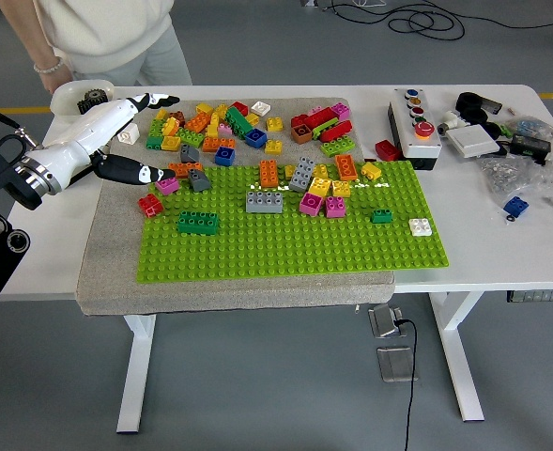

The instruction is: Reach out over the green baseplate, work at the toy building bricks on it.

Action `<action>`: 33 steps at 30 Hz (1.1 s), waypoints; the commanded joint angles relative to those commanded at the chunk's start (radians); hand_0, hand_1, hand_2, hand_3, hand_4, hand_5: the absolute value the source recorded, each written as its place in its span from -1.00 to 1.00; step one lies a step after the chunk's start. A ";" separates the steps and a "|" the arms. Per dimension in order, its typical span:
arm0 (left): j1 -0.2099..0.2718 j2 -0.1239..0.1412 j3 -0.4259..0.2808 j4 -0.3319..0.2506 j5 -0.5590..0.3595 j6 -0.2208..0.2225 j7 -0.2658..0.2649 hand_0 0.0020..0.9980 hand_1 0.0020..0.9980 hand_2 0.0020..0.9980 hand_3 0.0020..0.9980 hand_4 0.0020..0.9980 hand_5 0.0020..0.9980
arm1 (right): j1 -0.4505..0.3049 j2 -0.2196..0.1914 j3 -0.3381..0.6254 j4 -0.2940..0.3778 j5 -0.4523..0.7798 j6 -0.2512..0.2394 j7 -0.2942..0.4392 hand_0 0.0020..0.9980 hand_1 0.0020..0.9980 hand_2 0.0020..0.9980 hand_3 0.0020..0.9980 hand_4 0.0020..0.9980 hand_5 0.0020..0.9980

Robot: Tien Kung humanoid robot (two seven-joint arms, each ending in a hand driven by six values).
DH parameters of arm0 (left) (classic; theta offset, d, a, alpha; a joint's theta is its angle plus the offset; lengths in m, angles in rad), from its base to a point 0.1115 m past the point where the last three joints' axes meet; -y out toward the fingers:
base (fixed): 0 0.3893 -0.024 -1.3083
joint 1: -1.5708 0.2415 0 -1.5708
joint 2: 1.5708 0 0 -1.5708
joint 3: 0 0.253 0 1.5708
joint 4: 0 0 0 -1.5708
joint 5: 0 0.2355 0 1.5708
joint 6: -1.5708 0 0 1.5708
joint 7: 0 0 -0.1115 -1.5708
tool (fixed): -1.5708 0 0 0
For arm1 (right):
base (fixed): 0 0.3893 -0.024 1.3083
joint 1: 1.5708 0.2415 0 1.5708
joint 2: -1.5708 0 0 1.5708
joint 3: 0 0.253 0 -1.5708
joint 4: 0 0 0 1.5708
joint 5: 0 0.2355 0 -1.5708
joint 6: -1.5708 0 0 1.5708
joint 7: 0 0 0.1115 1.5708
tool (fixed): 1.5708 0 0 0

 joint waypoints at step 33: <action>-0.016 -0.024 0.056 0.049 0.040 -0.031 -0.037 0.68 0.64 0.55 0.65 0.49 -0.99 | 0.001 -0.001 -0.002 0.000 -0.010 0.003 0.003 0.48 0.29 0.37 0.27 0.61 0.02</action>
